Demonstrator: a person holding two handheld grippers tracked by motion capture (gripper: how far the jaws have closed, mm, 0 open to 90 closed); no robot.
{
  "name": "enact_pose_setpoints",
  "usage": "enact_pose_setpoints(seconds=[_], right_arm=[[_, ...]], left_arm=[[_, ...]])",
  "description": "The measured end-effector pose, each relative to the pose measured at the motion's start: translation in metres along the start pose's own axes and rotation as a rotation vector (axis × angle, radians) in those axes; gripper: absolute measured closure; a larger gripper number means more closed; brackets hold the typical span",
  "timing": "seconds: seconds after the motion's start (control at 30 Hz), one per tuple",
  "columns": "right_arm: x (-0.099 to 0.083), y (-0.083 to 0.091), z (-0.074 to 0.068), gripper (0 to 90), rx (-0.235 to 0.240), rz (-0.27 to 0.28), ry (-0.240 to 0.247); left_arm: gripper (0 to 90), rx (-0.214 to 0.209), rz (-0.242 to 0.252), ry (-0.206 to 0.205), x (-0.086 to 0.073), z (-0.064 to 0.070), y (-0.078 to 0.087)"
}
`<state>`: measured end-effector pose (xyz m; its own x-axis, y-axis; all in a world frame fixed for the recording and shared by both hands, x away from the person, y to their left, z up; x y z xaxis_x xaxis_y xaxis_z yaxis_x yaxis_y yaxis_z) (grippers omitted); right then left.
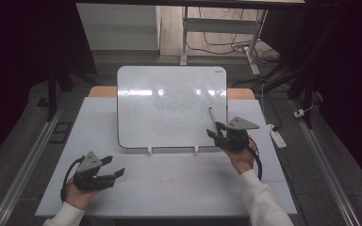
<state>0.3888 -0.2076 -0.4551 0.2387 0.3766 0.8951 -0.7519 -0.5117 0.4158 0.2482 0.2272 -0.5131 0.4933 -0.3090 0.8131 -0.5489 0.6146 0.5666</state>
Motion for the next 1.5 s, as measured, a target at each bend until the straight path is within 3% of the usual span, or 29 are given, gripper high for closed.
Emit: enact_pose_setpoints(seconds=[0.1, 0.33, 0.57, 0.77, 0.9, 1.0, 1.5], right_arm=[[-0.007, 0.008, -0.002, 47.1, 0.050, 0.026, 0.023], [-0.025, 0.029, -0.006, 43.3, 0.096, 0.038, 0.076], [-0.059, 0.053, 0.007, 40.4, 0.062, -0.004, 0.083], [-0.088, 0.070, 0.029, 39.5, 0.003, -0.043, 0.040], [-0.105, 0.074, 0.036, 39.1, -0.012, -0.073, 0.021], [-0.107, 0.075, 0.036, 38.9, -0.018, -0.086, 0.042], [-0.102, 0.071, 0.033, 39.3, 0.008, -0.090, 0.048]], left_arm=[[30.9, -0.007, -0.002, -0.001, 0.000, 0.000, -0.001], [29.5, -0.015, -0.005, 0.005, -0.001, -0.001, -0.002], [26.8, -0.014, -0.019, 0.013, -0.002, -0.001, -0.005], [24.6, -0.015, -0.043, 0.015, -0.004, 0.000, -0.011], [23.7, -0.010, -0.051, 0.021, -0.005, -0.002, -0.013], [23.5, -0.005, -0.050, 0.023, -0.006, -0.003, -0.014], [23.0, 0.010, -0.040, 0.011, -0.006, -0.003, -0.013]])
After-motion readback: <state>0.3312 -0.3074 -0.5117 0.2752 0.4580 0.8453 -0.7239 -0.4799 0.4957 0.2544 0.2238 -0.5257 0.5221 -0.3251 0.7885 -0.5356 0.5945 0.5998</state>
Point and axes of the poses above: each handheld gripper's, and its own axes: y roughly backward along the jaws, x roughly out of its top, z roughly to its right, the point moved 1 cm from there along -y, roughly forward along the jaws, and after that the axes turned 7 degrees about -x, right-handed, at the moved point
